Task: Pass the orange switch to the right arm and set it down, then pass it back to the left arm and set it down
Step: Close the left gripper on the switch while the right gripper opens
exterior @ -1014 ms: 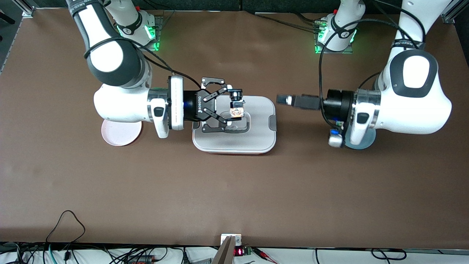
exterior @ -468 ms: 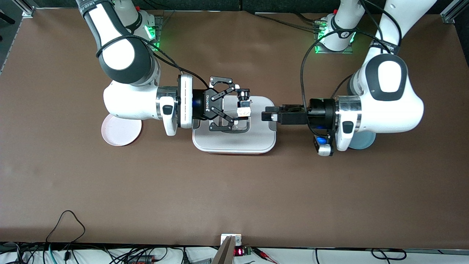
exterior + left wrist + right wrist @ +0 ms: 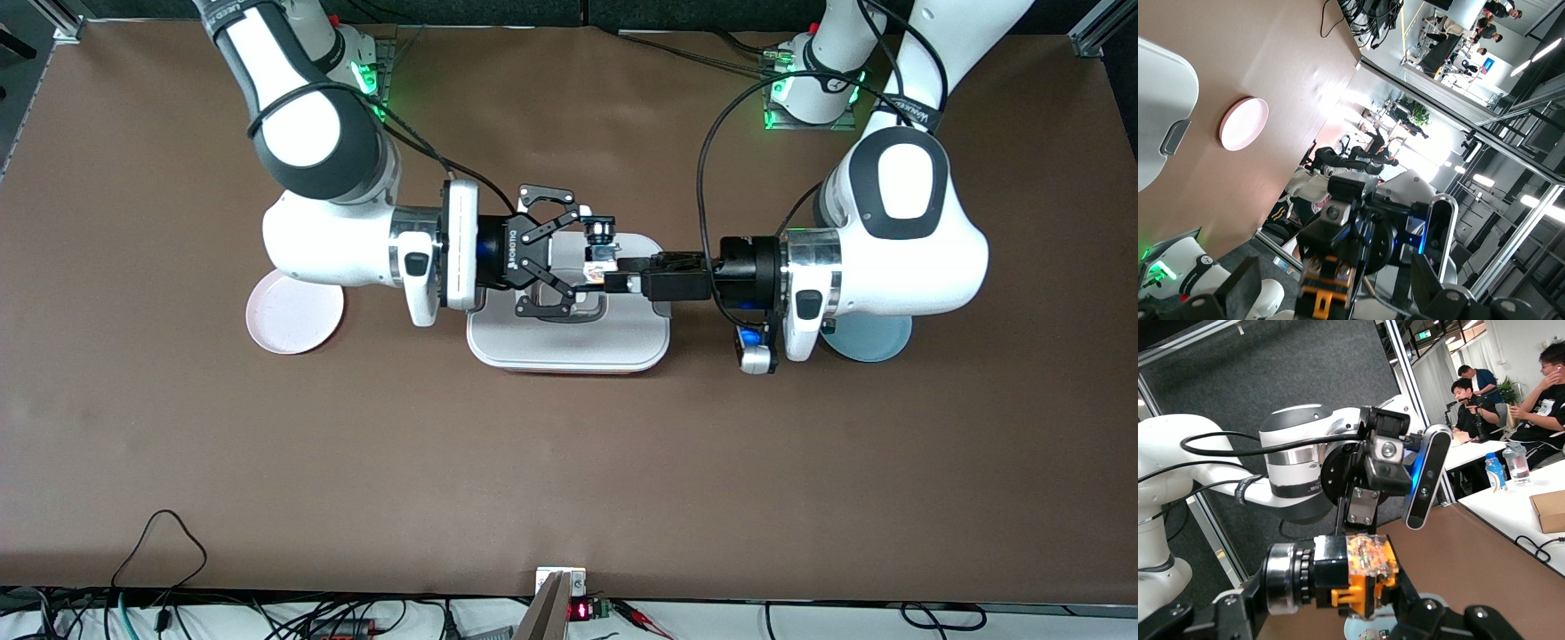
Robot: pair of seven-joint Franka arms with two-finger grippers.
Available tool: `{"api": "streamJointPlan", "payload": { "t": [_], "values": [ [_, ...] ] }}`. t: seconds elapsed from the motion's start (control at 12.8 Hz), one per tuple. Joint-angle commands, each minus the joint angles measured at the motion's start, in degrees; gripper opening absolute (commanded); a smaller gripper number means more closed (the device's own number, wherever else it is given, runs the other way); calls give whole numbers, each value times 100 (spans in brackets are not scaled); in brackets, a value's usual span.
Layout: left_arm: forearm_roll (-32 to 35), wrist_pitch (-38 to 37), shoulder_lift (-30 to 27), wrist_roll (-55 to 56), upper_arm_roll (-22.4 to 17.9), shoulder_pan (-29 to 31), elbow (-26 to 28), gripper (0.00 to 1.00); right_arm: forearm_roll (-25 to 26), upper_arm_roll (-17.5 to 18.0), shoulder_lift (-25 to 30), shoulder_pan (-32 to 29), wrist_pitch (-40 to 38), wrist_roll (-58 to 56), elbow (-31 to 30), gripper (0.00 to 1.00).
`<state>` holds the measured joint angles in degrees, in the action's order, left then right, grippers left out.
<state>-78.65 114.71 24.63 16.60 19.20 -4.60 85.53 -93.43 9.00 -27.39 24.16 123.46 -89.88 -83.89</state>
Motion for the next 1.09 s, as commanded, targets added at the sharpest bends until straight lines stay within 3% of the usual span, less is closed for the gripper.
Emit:
{"api": "streamJointPlan", "payload": {
  "t": [0.0, 0.31, 0.55, 0.78, 1.01],
  "values": [
    [-247, 192, 15, 18, -4, -119, -19, 91, -149, 66, -74, 10, 126, -47, 101, 23],
    [-203, 96, 6, -26, -4, -32, -2, 72, -158, 66, -74, 10, 161, -3, 101, 23],
    [-168, -273, 6, -104, -30, 47, 7, 58, -158, 277, -74, 1, 476, 15, 101, 23],
    [-168, -449, 6, -280, -39, 126, 77, 39, -149, 286, -100, 10, 512, -21, 93, 23],
    [-159, -573, 6, -289, -57, 170, 77, 12, -149, 286, -100, 1, 513, -20, 93, 23]
  ]
}}
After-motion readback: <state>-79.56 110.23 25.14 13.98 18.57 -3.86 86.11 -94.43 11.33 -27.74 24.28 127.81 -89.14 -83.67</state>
